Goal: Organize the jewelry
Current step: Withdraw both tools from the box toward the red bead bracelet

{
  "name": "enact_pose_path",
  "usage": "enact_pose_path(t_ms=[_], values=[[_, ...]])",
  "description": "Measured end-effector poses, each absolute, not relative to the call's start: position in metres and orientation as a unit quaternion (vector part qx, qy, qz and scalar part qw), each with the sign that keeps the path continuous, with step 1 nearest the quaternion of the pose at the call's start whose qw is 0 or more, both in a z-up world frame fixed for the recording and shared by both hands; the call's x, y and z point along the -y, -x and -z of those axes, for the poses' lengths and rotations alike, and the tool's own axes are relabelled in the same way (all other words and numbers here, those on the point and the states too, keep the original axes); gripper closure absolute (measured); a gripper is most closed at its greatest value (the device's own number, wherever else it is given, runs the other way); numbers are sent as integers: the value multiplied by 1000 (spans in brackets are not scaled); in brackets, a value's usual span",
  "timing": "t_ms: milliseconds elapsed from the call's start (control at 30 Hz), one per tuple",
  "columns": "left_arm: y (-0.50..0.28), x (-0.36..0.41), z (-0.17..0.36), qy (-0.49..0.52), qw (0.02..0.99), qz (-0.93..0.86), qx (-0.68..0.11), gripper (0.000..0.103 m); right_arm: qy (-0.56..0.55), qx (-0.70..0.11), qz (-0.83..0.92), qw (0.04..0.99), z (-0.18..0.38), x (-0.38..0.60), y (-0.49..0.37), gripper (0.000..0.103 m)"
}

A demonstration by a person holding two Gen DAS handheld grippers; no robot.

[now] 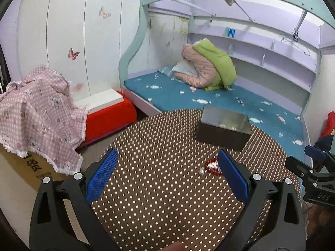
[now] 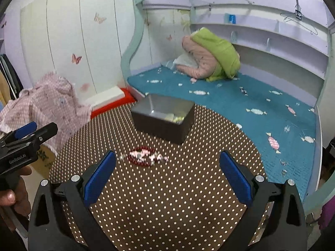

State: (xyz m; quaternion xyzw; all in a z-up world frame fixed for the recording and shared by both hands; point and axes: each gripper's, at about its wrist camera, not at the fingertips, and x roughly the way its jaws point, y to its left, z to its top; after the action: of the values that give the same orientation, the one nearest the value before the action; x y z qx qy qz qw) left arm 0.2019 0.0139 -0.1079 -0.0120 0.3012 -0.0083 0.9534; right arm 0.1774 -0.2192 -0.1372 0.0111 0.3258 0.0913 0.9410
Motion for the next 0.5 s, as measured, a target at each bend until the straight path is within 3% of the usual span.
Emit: enact_pose_path(t_ms=[500], values=[[-265,20,201,-22,922,30,-385,7,-9,-380,-86,921,177,227,-208,8]])
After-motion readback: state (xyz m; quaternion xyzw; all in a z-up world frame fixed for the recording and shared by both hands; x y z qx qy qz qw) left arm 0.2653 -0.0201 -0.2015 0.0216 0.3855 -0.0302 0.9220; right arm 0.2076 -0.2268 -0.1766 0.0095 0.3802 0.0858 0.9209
